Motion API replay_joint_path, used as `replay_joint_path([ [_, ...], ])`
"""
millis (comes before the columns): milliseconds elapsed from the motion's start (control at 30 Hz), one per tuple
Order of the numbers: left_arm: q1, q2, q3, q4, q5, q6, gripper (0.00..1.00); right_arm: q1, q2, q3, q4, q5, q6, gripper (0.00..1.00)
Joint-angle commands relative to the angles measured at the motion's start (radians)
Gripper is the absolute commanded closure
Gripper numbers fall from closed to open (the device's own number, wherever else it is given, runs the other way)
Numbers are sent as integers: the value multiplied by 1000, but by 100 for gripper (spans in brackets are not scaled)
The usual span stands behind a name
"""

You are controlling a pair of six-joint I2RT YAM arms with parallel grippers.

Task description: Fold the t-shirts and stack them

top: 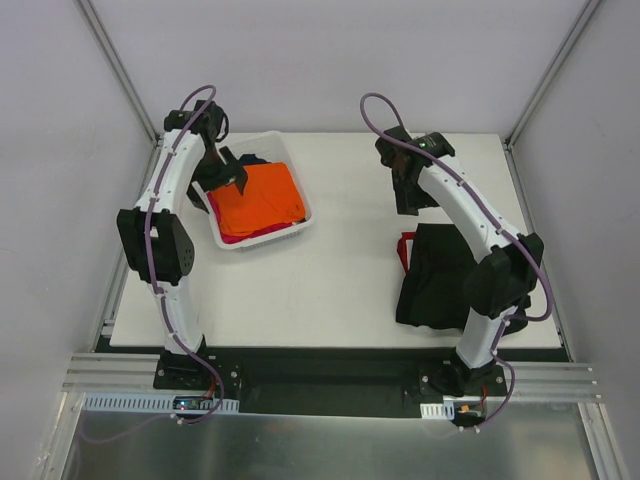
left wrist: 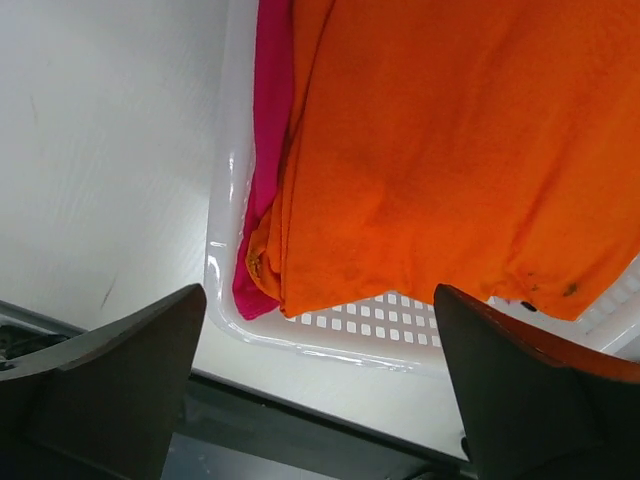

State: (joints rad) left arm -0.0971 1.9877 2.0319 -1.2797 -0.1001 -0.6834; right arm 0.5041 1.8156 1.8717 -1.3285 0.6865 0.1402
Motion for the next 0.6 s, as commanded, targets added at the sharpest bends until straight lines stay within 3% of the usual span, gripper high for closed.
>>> replay_joint_path([
  [0,0,-47,-44,41,86,2,26,13,-9,30,-113,14,-4,4],
  [100,0,-26,-30,94,134,-36,100,14,-9,41,-98,19,-13,4],
  [233,-1,17,-10,177,233,-28,100,16,30,75,-107,25,-21,4],
  [367,-1,65,-91,296,432,-10,100,13,19,57,-104,51,-24,4],
  [567,31,79,-269,327,355,-62,100,13,-4,27,-95,59,-31,4],
])
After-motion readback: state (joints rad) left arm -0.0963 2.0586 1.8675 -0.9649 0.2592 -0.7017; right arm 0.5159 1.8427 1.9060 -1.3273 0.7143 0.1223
